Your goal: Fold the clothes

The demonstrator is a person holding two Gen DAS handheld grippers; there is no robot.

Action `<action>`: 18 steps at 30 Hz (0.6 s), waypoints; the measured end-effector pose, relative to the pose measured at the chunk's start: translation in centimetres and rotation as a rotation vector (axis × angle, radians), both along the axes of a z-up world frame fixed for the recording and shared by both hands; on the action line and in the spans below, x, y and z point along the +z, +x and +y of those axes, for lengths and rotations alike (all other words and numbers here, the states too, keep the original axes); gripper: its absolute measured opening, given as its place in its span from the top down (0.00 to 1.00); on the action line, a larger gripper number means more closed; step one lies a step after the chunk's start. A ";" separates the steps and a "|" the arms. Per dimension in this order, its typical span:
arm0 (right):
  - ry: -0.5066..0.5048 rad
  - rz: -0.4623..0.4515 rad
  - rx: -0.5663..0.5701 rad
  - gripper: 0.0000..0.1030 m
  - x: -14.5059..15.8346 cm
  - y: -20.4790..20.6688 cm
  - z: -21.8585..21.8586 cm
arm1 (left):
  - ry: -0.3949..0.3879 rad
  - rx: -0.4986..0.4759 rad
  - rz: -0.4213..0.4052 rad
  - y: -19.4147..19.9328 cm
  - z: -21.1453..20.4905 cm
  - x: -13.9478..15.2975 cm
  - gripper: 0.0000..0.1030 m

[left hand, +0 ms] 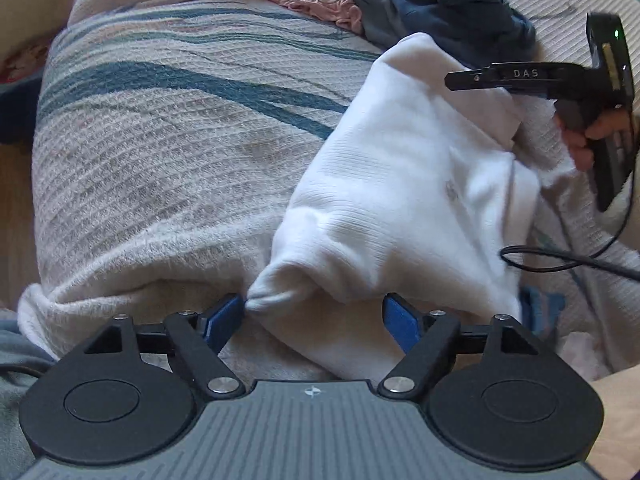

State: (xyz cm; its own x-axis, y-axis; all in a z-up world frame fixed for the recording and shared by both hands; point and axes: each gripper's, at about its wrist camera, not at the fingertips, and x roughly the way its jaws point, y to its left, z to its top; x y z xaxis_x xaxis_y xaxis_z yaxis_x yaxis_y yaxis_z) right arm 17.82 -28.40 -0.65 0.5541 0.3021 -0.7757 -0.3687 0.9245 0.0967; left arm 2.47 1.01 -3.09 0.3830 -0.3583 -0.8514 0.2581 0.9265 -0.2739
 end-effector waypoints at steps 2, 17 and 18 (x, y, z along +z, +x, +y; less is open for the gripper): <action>-0.039 -0.004 0.025 0.48 -0.6 0.4 0.5 | 0.014 -0.010 -0.034 -0.1 -0.3 0.2 0.35; 0.010 0.045 -0.001 0.80 -1.3 0.4 1.3 | -0.162 0.152 -0.137 3.2 4.2 5.3 0.91; 0.033 0.052 -0.005 0.80 -0.9 0.3 1.1 | -0.147 0.177 -0.146 3.9 5.2 5.8 0.92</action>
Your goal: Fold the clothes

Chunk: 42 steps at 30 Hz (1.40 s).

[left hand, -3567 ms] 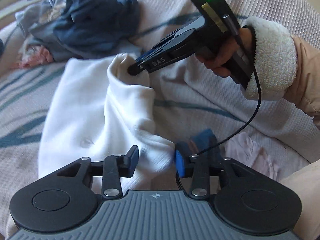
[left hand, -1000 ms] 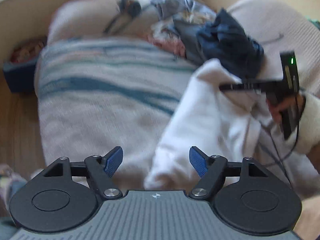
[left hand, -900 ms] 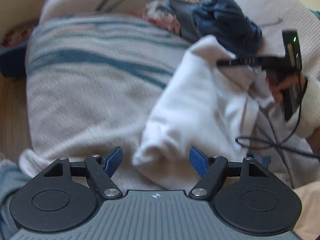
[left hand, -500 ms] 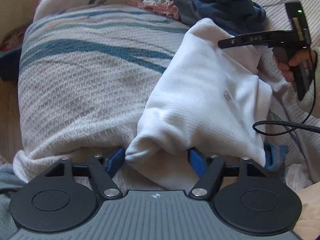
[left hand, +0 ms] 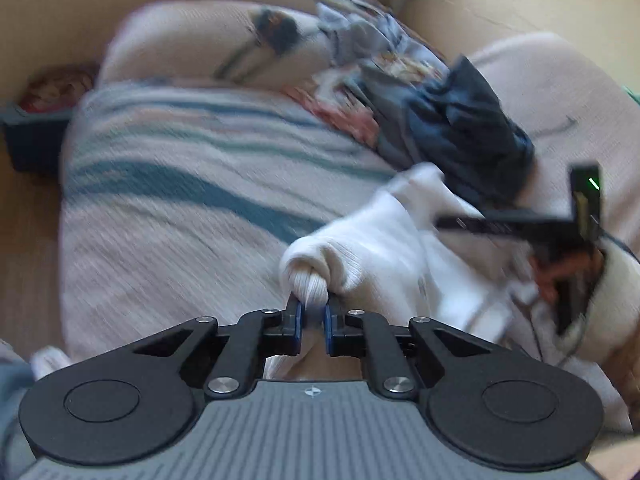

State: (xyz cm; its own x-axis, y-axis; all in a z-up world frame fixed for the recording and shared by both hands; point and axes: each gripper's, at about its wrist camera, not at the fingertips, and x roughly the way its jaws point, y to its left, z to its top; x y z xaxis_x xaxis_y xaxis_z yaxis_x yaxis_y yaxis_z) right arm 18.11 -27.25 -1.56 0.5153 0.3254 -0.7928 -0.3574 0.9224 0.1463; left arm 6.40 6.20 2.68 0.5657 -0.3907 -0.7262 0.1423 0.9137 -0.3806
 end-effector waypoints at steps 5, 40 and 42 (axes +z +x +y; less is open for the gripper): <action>0.138 0.008 -0.002 0.82 1.5 0.1 0.8 | 0.108 0.056 -0.053 5.2 3.5 2.6 0.93; 0.181 0.119 -0.039 0.83 -1.3 2.8 -0.2 | -0.074 -0.026 0.100 8.2 2.3 -1.5 0.85; 0.209 0.117 -0.024 0.84 -0.6 2.6 -0.2 | -0.042 -0.029 0.084 9.4 3.0 -0.4 0.86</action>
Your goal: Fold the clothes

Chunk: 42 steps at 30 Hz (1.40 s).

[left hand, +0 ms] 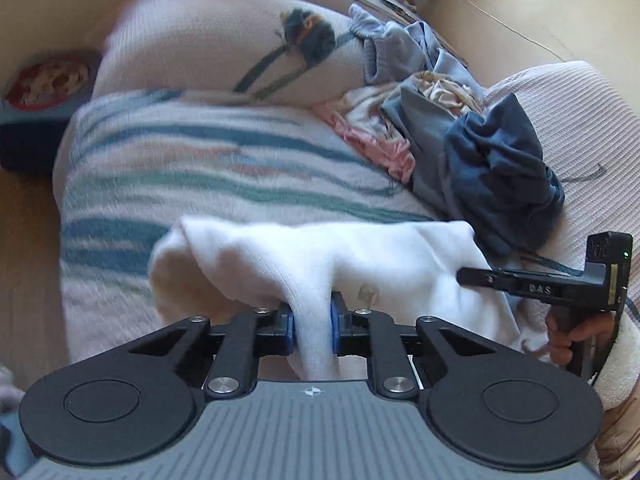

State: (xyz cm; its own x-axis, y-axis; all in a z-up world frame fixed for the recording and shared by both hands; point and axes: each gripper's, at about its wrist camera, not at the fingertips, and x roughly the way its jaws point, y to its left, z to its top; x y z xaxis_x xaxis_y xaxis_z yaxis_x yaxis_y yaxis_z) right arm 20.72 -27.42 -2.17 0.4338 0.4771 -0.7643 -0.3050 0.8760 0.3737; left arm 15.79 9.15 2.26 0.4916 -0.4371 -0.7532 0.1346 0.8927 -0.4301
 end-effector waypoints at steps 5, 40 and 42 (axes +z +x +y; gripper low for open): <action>-0.024 -0.032 -0.001 0.84 -0.2 0.6 1.4 | 0.106 -0.030 -0.004 2.7 -0.2 -0.4 0.85; 0.002 0.077 -0.012 0.22 -4.7 -2.1 -0.8 | 0.144 0.188 0.135 -3.5 1.1 -5.3 0.08; -0.008 0.071 -0.014 0.22 -4.6 -2.3 -0.6 | 0.079 0.205 0.118 -4.0 1.4 -4.3 0.08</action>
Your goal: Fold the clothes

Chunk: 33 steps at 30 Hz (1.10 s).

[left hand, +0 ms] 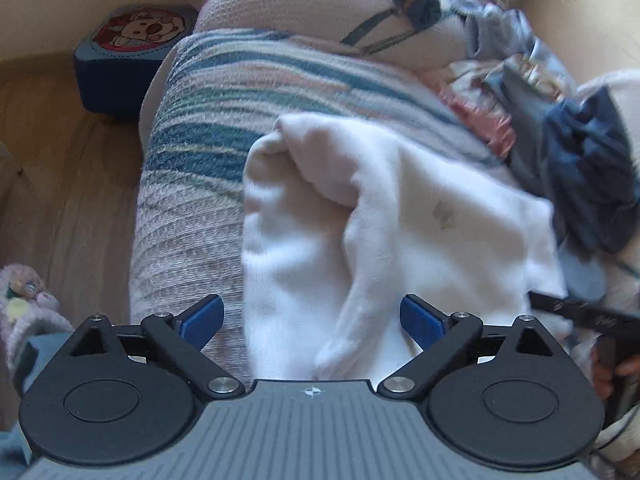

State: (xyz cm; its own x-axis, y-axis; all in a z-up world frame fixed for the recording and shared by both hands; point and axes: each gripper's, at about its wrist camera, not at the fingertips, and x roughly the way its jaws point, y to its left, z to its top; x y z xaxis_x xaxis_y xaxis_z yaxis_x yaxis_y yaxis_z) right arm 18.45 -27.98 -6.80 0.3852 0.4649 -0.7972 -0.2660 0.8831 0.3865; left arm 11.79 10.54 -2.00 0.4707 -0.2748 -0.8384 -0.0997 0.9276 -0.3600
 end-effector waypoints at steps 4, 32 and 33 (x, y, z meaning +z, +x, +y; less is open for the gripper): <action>0.009 0.012 -0.012 0.21 -0.3 0.2 -0.2 | -0.028 -0.015 -0.052 0.3 -0.4 1.8 0.07; -0.015 -0.163 -0.035 0.78 4.8 -2.7 2.5 | -0.042 -0.016 -0.199 -0.1 -0.1 4.1 0.84; -0.010 -0.190 -0.030 0.79 5.8 -2.5 2.7 | -0.032 -0.012 -0.219 0.3 0.2 4.9 0.84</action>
